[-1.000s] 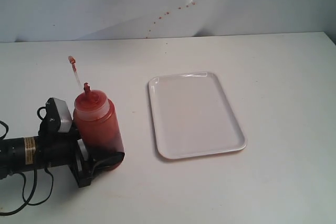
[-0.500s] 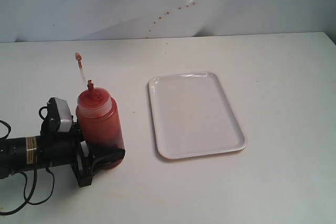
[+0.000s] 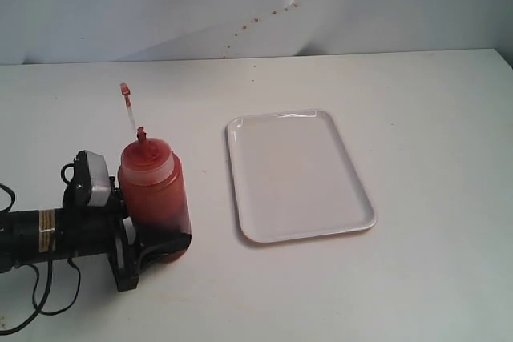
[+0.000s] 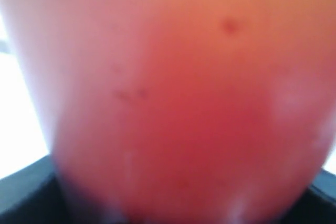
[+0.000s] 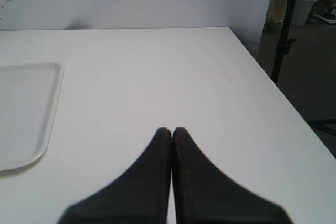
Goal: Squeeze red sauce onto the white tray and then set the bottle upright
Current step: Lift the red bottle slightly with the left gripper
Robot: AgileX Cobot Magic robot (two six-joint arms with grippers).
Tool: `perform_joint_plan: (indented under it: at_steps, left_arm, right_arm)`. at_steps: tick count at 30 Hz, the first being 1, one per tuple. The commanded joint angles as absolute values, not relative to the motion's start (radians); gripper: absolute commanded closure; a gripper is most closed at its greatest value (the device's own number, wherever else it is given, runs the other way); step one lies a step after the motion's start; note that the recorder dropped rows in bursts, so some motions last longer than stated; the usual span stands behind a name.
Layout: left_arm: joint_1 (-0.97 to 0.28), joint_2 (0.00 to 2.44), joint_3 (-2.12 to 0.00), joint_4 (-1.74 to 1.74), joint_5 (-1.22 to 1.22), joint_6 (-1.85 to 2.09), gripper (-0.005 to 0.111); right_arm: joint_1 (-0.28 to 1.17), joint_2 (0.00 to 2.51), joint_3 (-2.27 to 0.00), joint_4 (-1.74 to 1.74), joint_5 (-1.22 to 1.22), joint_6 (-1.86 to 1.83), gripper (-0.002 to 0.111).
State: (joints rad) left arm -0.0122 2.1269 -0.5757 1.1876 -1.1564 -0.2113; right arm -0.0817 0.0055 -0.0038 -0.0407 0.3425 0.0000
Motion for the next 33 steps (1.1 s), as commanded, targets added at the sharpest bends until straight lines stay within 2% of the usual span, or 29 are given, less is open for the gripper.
perform_joint_plan:
  at_steps: [1,8,18,33]
  left_arm:
    - [-0.011,2.072,-0.576,1.180,-1.221,-0.197,0.107]
    - [-0.011,2.007,-0.554,1.151,-1.185,-0.201,0.107]
    - [-0.011,1.883,-0.459,0.898,-1.172,-0.201,0.107]
    - [-0.011,1.863,-0.449,0.872,-1.160,-0.201,0.107]
  right_arm:
    - [-0.079,0.000,0.000,-0.035,0.342,0.000,0.108]
    - [-0.079,0.000,0.000,-0.035,0.342,0.000,0.108]
    - [-0.079,0.000,0.000,-0.035,0.342,0.000,0.108]
    - [-0.079,0.000,0.000,-0.035,0.342,0.000,0.108]
